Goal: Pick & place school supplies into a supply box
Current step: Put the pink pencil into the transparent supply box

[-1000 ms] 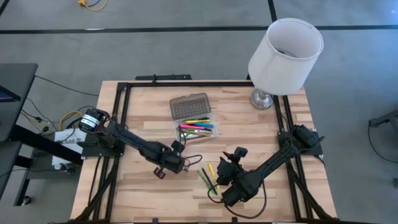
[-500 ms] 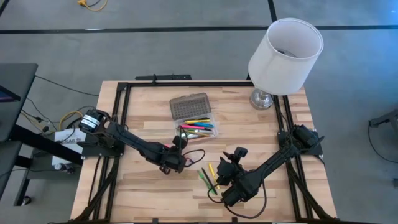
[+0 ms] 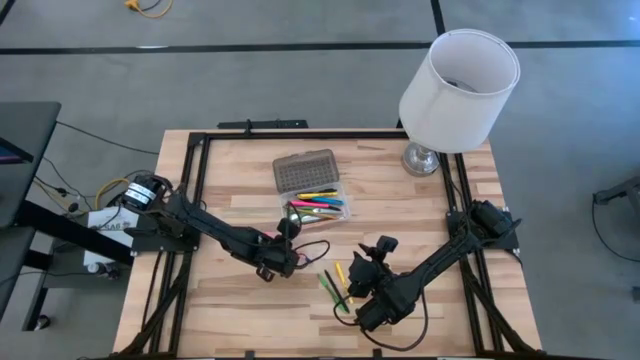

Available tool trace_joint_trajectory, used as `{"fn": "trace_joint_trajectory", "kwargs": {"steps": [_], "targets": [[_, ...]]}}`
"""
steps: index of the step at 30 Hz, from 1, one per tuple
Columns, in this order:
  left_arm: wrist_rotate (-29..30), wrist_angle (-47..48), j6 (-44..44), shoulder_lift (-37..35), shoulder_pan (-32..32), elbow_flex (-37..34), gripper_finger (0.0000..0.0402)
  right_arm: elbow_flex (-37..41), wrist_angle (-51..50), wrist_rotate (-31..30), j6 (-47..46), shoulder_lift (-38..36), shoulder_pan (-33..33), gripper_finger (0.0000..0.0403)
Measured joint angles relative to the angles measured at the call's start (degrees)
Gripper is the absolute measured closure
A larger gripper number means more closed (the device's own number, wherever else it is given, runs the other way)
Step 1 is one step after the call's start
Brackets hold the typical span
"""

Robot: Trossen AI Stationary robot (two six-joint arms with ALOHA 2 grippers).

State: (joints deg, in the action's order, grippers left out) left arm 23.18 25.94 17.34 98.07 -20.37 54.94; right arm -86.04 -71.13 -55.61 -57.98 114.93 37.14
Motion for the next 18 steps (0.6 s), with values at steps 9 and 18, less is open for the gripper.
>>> {"fn": "trace_joint_trajectory", "kwargs": {"steps": [9, 18], "targets": [[4.6, -2.8, 0.5, -9.6, 0.9, 0.0, 0.0383, 0.0, 0.0, -0.1, 0.0, 0.0, -0.6, 0.0282], [-0.1, -13.2, 4.5, -11.3, 9.5, 0.1, 0.0383, 0.0, 0.2, -0.2, 0.0, 0.0, -0.6, 0.0282]]}}
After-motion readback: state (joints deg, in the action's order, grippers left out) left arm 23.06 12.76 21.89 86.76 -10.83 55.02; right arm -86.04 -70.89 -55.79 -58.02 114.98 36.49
